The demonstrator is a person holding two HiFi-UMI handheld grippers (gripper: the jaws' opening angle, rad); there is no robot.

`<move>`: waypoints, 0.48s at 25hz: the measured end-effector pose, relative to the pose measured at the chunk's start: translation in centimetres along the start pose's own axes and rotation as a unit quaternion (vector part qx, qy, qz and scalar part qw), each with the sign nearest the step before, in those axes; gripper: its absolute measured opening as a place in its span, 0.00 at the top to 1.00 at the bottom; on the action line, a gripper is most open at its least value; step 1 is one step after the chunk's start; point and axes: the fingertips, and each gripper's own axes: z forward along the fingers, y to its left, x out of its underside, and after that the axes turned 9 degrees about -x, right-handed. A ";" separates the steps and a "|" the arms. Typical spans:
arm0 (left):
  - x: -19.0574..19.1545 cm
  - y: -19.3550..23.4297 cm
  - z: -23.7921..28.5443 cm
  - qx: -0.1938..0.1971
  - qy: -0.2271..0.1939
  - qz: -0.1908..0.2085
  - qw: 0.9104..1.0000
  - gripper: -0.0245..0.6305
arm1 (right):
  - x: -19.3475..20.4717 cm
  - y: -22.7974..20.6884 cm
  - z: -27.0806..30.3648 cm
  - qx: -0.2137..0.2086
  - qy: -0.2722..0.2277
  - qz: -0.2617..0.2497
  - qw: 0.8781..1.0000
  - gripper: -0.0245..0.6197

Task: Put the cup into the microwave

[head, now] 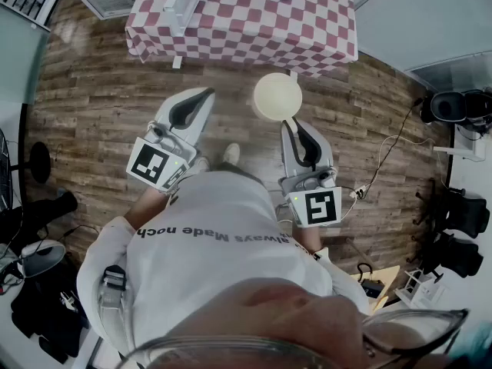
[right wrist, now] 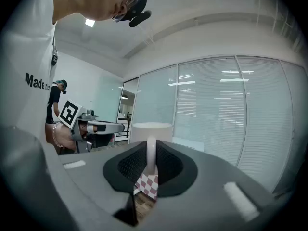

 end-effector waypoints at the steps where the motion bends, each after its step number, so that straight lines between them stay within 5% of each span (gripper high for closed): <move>1: 0.0 -0.2 0.4 0.001 0.000 0.000 1.000 0.96 | 0.0 -0.3 -0.1 0.000 -0.001 0.001 1.000 0.90; 12: 0.2 -1.7 5.3 0.002 0.000 0.009 1.000 0.96 | -0.1 -4.6 0.2 -0.024 -0.011 -0.013 1.000 0.90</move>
